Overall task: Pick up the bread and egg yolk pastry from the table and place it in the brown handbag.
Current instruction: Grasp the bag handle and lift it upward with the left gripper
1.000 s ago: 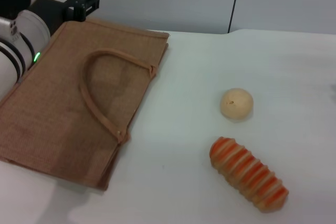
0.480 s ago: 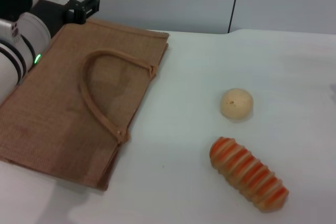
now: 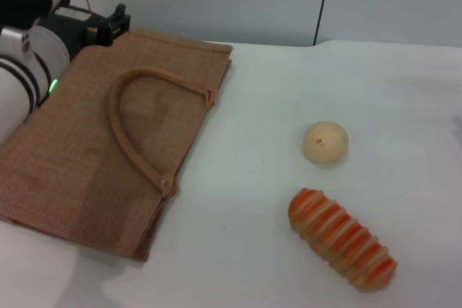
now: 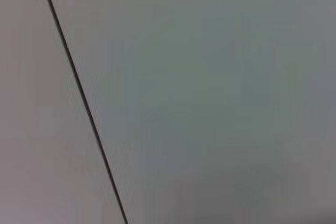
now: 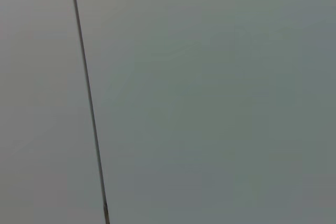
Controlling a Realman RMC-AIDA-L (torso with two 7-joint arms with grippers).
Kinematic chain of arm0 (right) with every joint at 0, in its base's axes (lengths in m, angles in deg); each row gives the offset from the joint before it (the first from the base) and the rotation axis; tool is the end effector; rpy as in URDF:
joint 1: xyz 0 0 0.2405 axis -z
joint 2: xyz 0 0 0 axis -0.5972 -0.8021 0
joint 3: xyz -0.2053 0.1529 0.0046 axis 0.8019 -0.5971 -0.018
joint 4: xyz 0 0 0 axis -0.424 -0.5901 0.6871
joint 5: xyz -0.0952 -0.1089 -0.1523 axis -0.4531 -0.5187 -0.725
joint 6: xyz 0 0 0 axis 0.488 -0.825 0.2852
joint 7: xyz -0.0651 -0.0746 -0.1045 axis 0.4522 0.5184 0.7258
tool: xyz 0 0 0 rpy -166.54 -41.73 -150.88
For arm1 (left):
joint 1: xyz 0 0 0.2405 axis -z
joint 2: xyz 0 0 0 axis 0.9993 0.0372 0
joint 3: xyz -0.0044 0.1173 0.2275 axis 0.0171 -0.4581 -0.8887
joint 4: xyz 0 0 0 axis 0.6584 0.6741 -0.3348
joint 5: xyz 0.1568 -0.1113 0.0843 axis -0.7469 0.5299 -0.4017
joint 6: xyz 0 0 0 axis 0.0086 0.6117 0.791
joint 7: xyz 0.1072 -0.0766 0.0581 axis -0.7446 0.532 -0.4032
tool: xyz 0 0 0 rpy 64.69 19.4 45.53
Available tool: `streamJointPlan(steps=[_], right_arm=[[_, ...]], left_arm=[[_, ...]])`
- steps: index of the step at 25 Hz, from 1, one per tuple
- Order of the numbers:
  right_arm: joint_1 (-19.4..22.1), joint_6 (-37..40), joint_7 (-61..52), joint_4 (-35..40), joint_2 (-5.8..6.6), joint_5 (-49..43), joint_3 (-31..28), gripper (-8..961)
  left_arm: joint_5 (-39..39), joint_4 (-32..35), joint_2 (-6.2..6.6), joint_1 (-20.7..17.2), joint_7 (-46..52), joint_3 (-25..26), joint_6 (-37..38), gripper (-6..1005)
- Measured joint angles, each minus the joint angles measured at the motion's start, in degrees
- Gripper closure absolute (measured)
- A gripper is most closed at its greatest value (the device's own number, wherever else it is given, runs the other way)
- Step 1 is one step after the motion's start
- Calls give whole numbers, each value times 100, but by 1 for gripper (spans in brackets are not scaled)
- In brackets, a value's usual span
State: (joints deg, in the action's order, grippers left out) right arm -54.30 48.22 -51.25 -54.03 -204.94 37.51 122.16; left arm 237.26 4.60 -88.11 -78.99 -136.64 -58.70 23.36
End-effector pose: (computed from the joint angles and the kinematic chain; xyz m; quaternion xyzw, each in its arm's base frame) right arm 0.3162 0.3679 0.0460 -0.7187 0.2727 0.3402 0.5417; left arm -0.1999 0.3700 0.0424 -0.7421 -0.2686 -0.1125 0.6037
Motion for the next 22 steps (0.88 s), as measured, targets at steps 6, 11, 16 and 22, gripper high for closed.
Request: streamJointPlan(steps=[6, 11, 16, 22], right_arm=[[-113, 2, 0, -135, 5, 0, 29, 240], [-148, 3, 0, -160, 4, 0, 30, 240], [-166, -8, 0, -165, 4, 0, 43, 239], [-232, 16, -4, -305, 4, 0, 30, 240]], left_arm=[[1010, 74, 432, 563, -259, -260, 1200, 227], [1012, 82, 442, 845, -260, -255, 1820, 232], [1012, 10, 417, 655, 185, 106, 1008, 237], [1011, -382, 523, 197, 1291, 367, -1254, 244]])
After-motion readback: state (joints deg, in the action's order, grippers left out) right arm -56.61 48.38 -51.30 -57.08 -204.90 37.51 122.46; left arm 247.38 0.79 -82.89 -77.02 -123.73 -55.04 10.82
